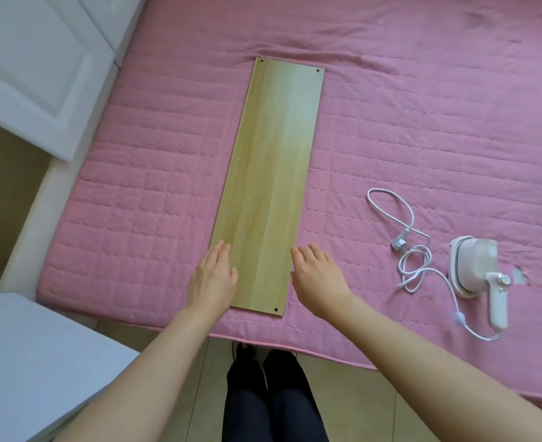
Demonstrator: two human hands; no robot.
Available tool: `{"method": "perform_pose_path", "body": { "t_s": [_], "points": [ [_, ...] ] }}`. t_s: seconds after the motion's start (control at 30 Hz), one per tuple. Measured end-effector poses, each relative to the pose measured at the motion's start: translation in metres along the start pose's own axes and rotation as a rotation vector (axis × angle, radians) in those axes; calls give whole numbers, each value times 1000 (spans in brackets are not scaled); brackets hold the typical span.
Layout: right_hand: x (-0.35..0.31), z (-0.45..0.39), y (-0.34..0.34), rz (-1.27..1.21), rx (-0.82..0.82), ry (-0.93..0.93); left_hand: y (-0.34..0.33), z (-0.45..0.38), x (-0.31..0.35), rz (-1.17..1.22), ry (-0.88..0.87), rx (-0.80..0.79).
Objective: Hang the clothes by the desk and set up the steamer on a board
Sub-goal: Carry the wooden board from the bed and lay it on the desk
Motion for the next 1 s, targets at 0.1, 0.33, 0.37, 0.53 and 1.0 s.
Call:
{"method": "perform_pose_path", "body": {
  "t_s": [0.1,0.33,0.37,0.53,1.0],
  "points": [
    [17,-34,-34,-1,-45,-17,-35,-40,-21,7,47,-38],
    [54,-92,-98,-159,-130,-147,-91,-116,-53,87,167,-71],
    [59,-97,-106,-228,-149,-204,-95,-123,-56,100,183,-65],
    [73,-116,-134,-756,-168,-539,-110,-152,-69,256,315,1],
    [70,-117,-130,-914,-116,-660,-128,-149,-77,432,412,0]
  ]
}}
Point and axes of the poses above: each hand's wrist, its own z-axis away from the middle knuckle, its own y-axis out of the back of the hand, x = y × z, the point moved 6 cm from there along -z, towards the middle knuckle, and after that the axes turned 11 degrees about -z, right-handed, at the moved point
